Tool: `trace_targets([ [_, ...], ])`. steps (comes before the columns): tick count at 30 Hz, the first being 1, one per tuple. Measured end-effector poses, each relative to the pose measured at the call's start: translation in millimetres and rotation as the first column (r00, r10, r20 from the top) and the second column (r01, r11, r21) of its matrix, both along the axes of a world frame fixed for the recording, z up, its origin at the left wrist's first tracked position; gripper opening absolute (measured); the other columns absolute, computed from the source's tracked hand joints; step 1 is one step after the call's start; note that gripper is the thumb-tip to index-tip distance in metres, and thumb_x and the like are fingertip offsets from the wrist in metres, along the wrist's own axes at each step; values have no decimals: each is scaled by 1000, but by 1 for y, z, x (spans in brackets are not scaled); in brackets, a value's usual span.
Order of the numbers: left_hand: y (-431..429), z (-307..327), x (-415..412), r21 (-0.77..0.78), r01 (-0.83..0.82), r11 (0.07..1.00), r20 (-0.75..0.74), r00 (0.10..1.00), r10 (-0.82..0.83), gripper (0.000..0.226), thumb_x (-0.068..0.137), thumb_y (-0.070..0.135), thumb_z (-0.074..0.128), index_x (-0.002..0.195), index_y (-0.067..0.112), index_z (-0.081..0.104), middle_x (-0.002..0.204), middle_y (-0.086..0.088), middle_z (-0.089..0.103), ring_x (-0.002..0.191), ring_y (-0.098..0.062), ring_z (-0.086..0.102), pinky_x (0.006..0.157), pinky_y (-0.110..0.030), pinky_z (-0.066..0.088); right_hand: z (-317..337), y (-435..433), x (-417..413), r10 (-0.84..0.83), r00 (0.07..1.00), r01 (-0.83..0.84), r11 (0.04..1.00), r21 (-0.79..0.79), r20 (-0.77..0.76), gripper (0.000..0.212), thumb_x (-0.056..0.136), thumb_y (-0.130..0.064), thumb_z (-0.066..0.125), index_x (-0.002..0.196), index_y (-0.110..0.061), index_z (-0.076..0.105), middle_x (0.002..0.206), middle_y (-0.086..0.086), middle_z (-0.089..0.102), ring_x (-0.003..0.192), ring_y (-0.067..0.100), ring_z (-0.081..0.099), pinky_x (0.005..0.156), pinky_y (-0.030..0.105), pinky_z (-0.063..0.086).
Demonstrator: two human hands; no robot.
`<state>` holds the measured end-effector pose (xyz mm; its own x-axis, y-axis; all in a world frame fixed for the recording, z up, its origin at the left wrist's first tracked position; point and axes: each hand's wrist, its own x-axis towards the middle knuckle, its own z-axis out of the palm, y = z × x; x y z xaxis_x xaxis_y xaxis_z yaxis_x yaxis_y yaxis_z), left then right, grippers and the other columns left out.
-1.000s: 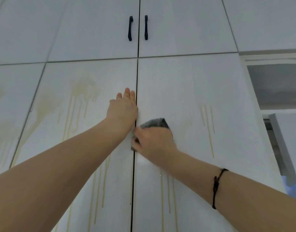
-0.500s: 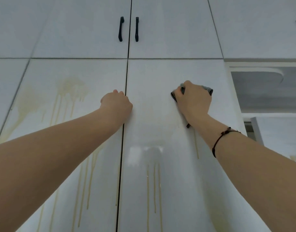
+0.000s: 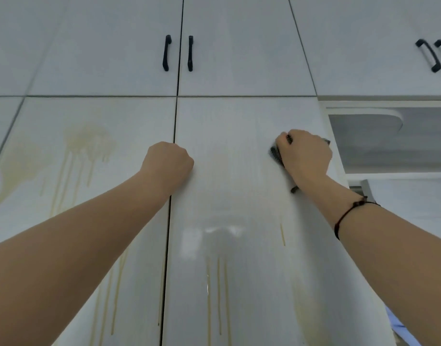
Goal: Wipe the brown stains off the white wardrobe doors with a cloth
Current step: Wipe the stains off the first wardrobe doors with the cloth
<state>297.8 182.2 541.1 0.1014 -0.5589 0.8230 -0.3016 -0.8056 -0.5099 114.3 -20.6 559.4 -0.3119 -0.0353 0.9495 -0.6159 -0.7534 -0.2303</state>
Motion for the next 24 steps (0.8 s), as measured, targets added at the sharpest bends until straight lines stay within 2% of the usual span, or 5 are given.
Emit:
trace_targets([
  [2, 3, -4, 0, -12, 14, 1000, -11, 1000, -14, 31, 53, -15, 45, 60, 14, 38, 58, 3, 36, 48, -13, 28, 44, -23, 17, -2, 2, 6, -33, 999, 33, 999, 20, 33, 37, 92, -35, 41, 62, -14, 43, 53, -1, 45, 54, 24, 45, 48, 28, 20],
  [6, -1, -15, 8, -96, 7, 995, -33, 999, -10, 33, 63, -14, 56, 61, 13, 35, 61, 1, 34, 49, -14, 26, 44, -24, 16, -73, 26, 40, -101, 969, 68, 986, -149, -226, 31, 87, -42, 50, 70, -20, 62, 54, 0, 56, 50, 25, 54, 45, 25, 23],
  [12, -6, -19, 11, -156, 24, 988, -58, 998, -34, 36, 70, -11, 60, 61, 12, 35, 63, 1, 33, 50, -13, 24, 44, -24, 14, -127, 16, 23, -169, 759, -131, 906, -402, -629, 24, 77, -39, 58, 60, -21, 56, 49, -3, 53, 43, 18, 51, 46, 19, 24],
  [19, -1, -25, 14, -126, 2, 992, -118, 993, -17, 17, 77, -12, 52, 73, 3, 48, 80, -6, 37, 65, -19, 35, 44, -27, 21, -19, -38, -44, -59, 998, 59, 998, 7, 8, 35, 89, -37, 44, 62, -15, 42, 57, 0, 50, 61, 28, 49, 50, 29, 25],
  [24, -14, -31, 12, -194, -45, 980, -129, 991, 20, 43, 90, -7, 46, 133, -11, 46, 142, -24, 37, 123, -38, 48, 74, -37, 58, -68, -3, -8, -102, 992, 101, 995, -7, -72, 27, 91, -38, 46, 72, -20, 53, 58, -1, 52, 53, 24, 47, 46, 25, 17],
])
